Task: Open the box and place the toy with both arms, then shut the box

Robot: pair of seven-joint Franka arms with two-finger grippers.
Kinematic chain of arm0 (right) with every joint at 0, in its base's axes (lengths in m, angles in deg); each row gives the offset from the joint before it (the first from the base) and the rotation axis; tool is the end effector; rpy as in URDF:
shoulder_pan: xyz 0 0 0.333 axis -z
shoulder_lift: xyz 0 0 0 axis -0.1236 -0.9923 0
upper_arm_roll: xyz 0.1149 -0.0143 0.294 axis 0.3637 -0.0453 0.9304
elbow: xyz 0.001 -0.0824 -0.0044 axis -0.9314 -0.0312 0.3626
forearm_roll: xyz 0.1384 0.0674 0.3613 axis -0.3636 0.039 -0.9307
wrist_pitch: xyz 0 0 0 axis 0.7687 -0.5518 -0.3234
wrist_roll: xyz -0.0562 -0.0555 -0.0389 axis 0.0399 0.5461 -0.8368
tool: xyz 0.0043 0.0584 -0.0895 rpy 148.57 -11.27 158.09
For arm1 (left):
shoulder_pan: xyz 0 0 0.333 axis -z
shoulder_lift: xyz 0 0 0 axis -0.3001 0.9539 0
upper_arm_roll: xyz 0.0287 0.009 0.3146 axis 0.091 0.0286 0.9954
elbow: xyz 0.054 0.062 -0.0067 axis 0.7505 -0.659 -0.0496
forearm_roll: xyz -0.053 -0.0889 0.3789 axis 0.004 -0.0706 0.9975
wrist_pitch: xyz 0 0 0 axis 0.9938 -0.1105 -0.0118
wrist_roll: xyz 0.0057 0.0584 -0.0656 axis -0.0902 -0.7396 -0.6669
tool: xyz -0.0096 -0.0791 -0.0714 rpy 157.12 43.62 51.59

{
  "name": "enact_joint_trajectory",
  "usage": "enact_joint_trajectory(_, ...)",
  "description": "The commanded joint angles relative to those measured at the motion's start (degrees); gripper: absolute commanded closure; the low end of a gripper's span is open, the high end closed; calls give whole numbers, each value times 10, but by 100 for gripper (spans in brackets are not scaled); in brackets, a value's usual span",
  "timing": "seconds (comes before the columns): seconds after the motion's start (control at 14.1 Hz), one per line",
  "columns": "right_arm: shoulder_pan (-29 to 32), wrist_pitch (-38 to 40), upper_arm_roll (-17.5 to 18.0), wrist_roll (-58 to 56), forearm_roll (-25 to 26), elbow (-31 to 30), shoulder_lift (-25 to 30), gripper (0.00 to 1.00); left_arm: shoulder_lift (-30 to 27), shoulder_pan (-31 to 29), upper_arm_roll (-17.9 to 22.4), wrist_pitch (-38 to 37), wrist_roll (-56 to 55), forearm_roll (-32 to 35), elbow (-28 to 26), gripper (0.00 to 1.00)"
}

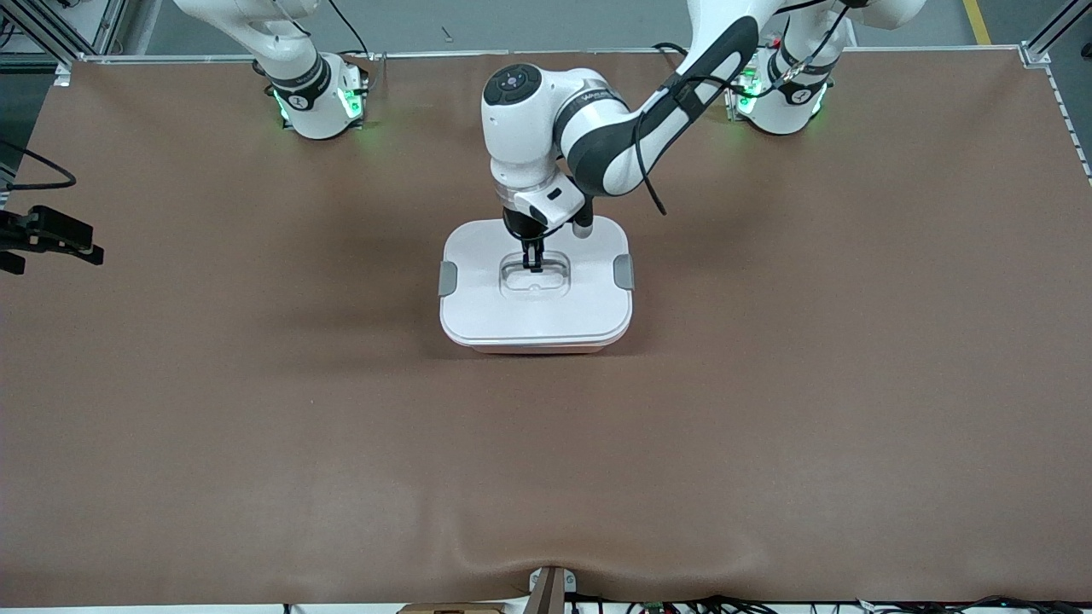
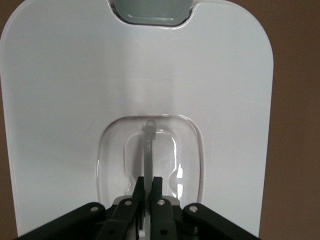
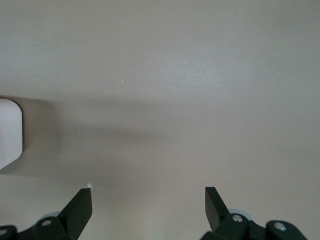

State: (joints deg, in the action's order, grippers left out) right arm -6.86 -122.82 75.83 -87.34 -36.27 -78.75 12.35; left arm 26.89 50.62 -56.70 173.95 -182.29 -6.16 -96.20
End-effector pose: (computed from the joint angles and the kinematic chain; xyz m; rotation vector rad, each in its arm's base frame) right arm 0.5914 -0.0550 0.6198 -3.1263 -0.1841 0.0780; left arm 0.4254 -0.5595 0.3535 2.1087 2.1187 0.2565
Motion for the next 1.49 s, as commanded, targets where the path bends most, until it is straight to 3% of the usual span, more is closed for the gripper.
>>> enact_joint_trajectory(0.0,12,3,11,7,-2,-8,14,0,3,7,-1,15,-112,25,3,100)
enact_joint_trajectory(0.85,34,2,23,3,3,-4,12,0,2,5,0,10,-120,28,-22,100)
enact_joint_trajectory(1.06,35,1,23,3,1,-2,11,0,3,-1,0,9,-115,28,-21,85)
enact_joint_trajectory(1.21,35,1,23,3,-2,-2,11,0,3,-4,0,9,-108,28,-17,55)
enact_joint_trajectory(1.35,34,2,23,2,3,-2,11,0,2,-4,2,9,-105,29,-10,15)
enact_joint_trajectory(1.42,34,2,23,2,4,-2,11,0,1,-5,3,9,-98,29,-1,1)
